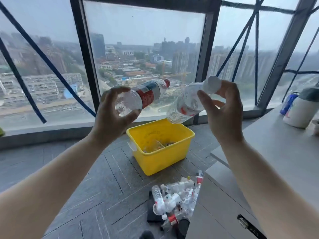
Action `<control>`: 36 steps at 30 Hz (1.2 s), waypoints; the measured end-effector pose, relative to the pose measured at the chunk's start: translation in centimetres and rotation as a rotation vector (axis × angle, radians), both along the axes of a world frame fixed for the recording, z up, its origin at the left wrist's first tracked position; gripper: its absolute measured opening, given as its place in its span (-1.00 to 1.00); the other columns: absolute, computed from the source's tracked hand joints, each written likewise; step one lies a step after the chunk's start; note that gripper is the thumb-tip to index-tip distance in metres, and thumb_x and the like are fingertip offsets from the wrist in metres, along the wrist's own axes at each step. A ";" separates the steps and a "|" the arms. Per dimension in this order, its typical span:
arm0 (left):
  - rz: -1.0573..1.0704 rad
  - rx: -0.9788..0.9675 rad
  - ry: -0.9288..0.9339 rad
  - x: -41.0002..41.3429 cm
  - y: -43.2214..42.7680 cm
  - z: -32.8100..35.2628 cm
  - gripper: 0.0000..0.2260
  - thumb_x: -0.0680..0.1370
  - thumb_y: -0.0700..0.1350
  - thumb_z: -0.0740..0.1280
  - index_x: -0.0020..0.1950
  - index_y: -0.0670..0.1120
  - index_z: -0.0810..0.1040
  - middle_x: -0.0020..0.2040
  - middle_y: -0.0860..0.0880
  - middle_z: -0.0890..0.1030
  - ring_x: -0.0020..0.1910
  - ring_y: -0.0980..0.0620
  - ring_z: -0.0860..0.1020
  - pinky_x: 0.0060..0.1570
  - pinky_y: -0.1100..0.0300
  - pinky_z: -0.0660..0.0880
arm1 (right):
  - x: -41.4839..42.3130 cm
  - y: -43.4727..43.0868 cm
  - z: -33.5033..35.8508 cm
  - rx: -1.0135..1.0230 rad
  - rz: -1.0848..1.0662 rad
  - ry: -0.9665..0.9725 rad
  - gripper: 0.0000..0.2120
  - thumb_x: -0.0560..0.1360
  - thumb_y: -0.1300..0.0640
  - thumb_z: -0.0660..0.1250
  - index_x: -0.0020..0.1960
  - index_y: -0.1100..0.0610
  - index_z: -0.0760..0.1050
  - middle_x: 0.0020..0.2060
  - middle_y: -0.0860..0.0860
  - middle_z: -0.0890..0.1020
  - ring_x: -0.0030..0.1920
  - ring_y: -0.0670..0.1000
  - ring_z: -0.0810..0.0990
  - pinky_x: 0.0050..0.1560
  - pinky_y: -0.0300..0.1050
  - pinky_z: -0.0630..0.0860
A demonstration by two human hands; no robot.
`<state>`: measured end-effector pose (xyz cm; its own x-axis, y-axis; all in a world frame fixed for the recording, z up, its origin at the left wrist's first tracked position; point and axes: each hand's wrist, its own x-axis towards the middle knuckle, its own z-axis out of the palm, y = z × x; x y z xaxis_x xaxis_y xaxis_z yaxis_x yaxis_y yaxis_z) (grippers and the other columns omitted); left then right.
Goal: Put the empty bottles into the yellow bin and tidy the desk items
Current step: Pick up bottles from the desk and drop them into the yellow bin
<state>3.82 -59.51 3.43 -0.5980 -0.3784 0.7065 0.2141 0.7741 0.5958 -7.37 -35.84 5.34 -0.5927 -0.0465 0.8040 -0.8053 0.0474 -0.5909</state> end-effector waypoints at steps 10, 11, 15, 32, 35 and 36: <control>-0.003 0.002 -0.014 -7.2 -3.7 1.2 -0.45 0.35 0.05 0.42 0.31 0.02 0.36 0.30 -0.08 0.36 0.26 -0.06 0.42 0.14 -0.14 0.52 | -6.9 -4.5 1.2 -0.034 -0.066 0.036 -0.61 0.46 0.05 0.42 0.17 0.19 0.39 0.02 -0.22 0.47 0.05 -0.38 0.46 -0.01 -0.36 0.51; -0.010 0.000 -0.010 -8.1 -4.0 1.3 -0.45 0.36 0.04 0.42 0.31 0.02 0.36 0.30 -0.08 0.36 0.27 -0.05 0.41 0.14 -0.14 0.52 | -7.7 -4.8 1.5 -0.035 -0.073 0.041 -0.61 0.46 0.05 0.42 0.18 0.21 0.39 0.03 -0.19 0.48 0.04 -0.39 0.46 -0.01 -0.36 0.51; -0.018 -0.016 0.003 -12.0 -5.1 2.2 -0.45 0.39 -0.03 0.48 0.32 0.01 0.36 0.33 -0.09 0.36 0.25 0.04 0.36 0.17 -0.10 0.51 | -11.1 -6.6 2.8 -0.036 -0.075 0.059 -0.58 0.47 0.04 0.41 0.20 0.22 0.38 0.07 -0.10 0.49 0.05 -0.40 0.44 0.00 -0.43 0.50; 0.180 -0.241 -0.823 -30.1 -15.1 -2.3 -0.20 0.48 0.18 0.34 0.55 0.13 -0.09 0.54 -0.02 -0.32 0.53 -0.13 -0.20 0.49 -0.12 -0.10 | -31.8 -14.9 -8.3 0.687 -0.259 -0.419 -0.36 0.47 -0.08 0.38 0.39 0.14 0.19 0.35 0.15 0.28 0.32 0.19 0.31 0.23 0.06 0.38; 0.153 -0.227 -0.757 -29.6 -15.0 -2.6 -0.23 0.47 0.16 0.36 0.55 0.06 0.01 0.57 -0.06 -0.16 0.54 -0.14 -0.09 0.49 -0.08 -0.02 | -31.5 -14.1 -8.3 0.718 -0.282 -0.398 -0.43 0.48 -0.04 0.37 0.38 0.15 0.27 0.32 0.14 0.36 0.31 0.16 0.32 0.25 0.00 0.33; 0.131 -0.210 -0.730 -29.2 -14.5 -2.4 -0.24 0.47 0.14 0.37 0.55 0.04 0.04 0.57 -0.07 -0.12 0.54 -0.14 -0.06 0.48 -0.06 0.00 | -31.2 -13.7 -8.0 0.724 -0.304 -0.379 -0.45 0.48 -0.04 0.36 0.37 0.15 0.29 0.31 0.13 0.38 0.32 0.16 0.31 0.26 0.00 0.31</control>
